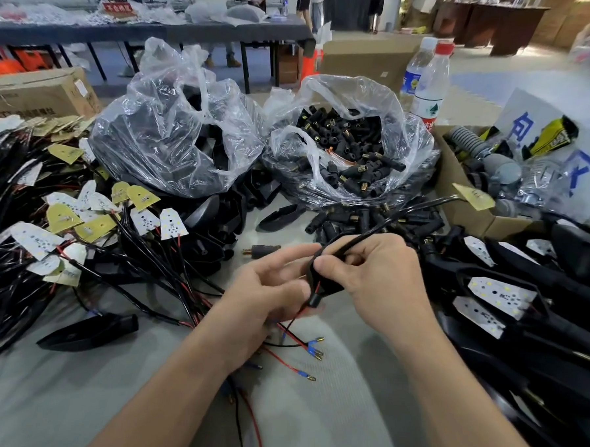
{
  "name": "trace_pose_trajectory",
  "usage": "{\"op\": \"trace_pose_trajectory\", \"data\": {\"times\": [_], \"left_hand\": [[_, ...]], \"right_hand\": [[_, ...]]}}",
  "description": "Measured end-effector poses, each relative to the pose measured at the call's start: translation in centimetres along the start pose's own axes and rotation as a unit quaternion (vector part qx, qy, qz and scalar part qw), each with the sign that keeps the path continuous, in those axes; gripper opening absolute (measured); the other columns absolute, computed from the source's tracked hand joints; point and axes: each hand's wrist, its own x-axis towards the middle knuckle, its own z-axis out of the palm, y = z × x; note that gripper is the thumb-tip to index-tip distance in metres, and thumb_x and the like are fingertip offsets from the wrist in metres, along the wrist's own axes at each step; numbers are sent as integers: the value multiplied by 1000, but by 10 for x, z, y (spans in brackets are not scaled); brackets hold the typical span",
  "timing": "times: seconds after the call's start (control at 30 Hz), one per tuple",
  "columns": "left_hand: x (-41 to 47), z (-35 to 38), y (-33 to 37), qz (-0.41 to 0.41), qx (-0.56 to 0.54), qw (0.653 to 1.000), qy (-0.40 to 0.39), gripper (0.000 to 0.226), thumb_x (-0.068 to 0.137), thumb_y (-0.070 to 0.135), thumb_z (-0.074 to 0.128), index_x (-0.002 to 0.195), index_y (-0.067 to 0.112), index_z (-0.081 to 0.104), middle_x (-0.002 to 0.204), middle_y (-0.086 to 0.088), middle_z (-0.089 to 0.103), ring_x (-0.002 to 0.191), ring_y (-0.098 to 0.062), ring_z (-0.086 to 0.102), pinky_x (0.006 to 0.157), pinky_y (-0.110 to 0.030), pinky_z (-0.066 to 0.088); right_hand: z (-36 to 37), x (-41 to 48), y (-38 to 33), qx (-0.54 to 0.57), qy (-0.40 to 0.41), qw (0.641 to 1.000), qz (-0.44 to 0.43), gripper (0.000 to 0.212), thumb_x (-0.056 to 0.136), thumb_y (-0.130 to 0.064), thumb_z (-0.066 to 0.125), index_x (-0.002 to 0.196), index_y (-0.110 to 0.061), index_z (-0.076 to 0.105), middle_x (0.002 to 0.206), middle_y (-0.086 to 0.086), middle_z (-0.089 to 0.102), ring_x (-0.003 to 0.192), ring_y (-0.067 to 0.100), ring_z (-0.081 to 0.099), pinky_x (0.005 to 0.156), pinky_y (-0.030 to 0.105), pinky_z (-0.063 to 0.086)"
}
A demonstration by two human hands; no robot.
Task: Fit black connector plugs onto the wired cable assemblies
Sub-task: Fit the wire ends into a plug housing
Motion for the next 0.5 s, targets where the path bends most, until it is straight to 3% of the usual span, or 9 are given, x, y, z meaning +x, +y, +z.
{"op": "trace_pose_trajectory", "data": {"times": [0.07, 0.13, 0.2, 0.27, 0.4, 0.5], "left_hand": [[0, 0, 1, -8, 35, 999, -40, 68, 80, -10, 56, 141, 19, 58, 134, -9, 68, 109, -28, 65, 71, -26, 59], [1, 1, -1, -13, 57, 998, -26, 71, 76, -11, 55, 137, 26, 61, 125, -11, 73, 103, -25, 73, 66, -24, 59], [1, 1, -2, -25, 39, 999, -18, 69, 76, -12, 53, 127, 30, 68, 119, -12, 75, 100, -23, 76, 64, -24, 59], [2, -1, -4, -55, -6, 998, -22, 68, 79, -14, 48, 124, 30, 73, 121, -12, 74, 104, -27, 75, 64, -25, 61], [3, -3, -5, -55, 9, 998, -29, 53, 86, 8, 64, 136, 28, 63, 112, -3, 77, 106, -25, 74, 69, -24, 60], [3, -2, -6, -28, 80, 996, 3, 55, 87, 0, 71, 135, 24, 63, 113, -11, 77, 99, -24, 76, 66, -23, 59]], "right_hand": [[-2, 0, -1, -13, 39, 999, -20, 19, 77, -27, 85, 74, -44, 74, 46, -15, 54, 45, 5, 50, 47, 13, 37], [-1, 0, -1, -9, 65, 997, -35, 25, 73, -23, 86, 78, -44, 73, 65, -16, 63, 62, 4, 60, 56, 15, 42], [2, 1, 0, 36, 49, 998, -21, 27, 72, -14, 88, 79, -36, 73, 85, -19, 66, 80, 3, 64, 69, 14, 45], [4, 1, 0, 49, 12, 999, -8, 20, 72, -8, 87, 79, -24, 75, 91, -27, 68, 85, -2, 65, 73, 9, 44], [6, 2, 3, -6, 26, 1000, -16, 17, 72, -9, 85, 65, -21, 74, 86, -24, 67, 77, -3, 64, 65, 6, 44], [7, 2, 5, -21, 24, 999, 25, 14, 73, -21, 83, 65, -28, 75, 66, -18, 69, 64, -1, 64, 55, 9, 44]]}}
